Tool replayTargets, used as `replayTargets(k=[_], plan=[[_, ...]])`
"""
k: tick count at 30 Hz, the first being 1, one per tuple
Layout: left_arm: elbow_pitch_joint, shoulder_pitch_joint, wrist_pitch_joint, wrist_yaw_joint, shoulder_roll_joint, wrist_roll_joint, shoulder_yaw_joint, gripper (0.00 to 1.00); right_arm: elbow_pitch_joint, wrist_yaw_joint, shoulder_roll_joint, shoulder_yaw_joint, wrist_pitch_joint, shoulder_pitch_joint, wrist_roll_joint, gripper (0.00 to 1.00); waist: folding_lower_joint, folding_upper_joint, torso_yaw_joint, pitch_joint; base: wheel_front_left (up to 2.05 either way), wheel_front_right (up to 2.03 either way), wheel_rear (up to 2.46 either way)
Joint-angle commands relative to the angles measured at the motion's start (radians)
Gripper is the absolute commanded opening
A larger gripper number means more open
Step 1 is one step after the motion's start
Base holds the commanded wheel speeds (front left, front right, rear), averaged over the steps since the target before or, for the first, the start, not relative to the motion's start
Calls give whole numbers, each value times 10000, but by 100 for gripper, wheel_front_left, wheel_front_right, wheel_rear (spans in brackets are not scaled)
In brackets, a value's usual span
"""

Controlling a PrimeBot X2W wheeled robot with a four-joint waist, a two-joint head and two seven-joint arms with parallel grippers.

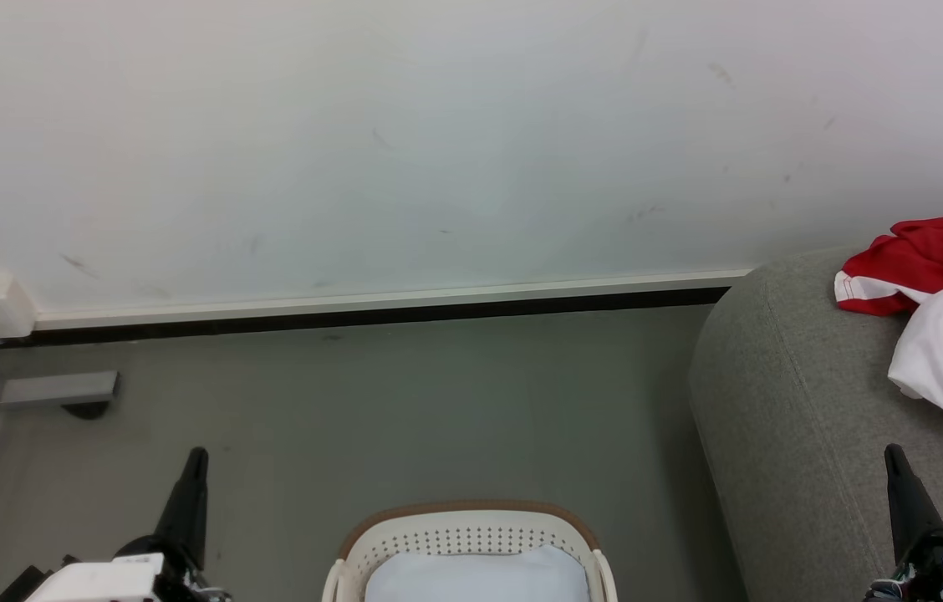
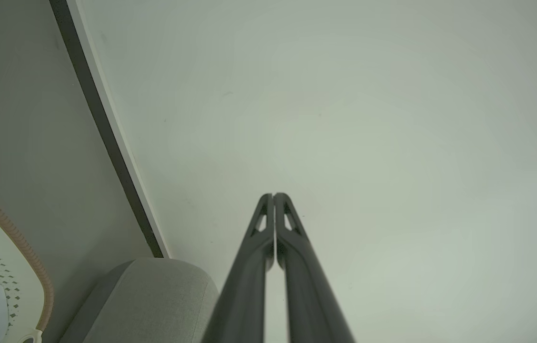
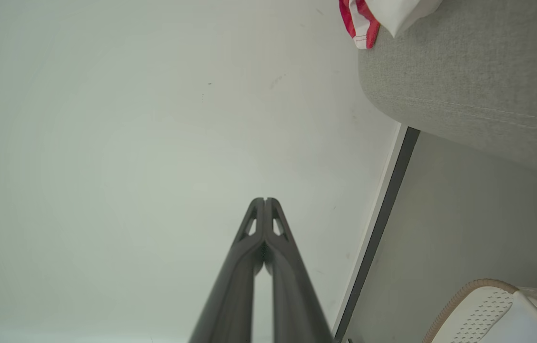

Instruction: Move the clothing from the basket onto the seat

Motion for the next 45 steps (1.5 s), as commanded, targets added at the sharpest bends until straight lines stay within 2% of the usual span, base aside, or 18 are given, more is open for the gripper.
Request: replayTargets(k=[1, 45], plan=[[-29, -90, 41, 11, 20, -135, 19, 0, -48, -24, -77, -40, 37, -121, 4, 0, 0, -1, 0, 0, 0, 0, 0], [-31, -90, 39, 9, 20, -137, 16, 0, -49, -25, -78, -39, 36, -120, 5, 0, 0, -1, 0, 0, 0, 0, 0]])
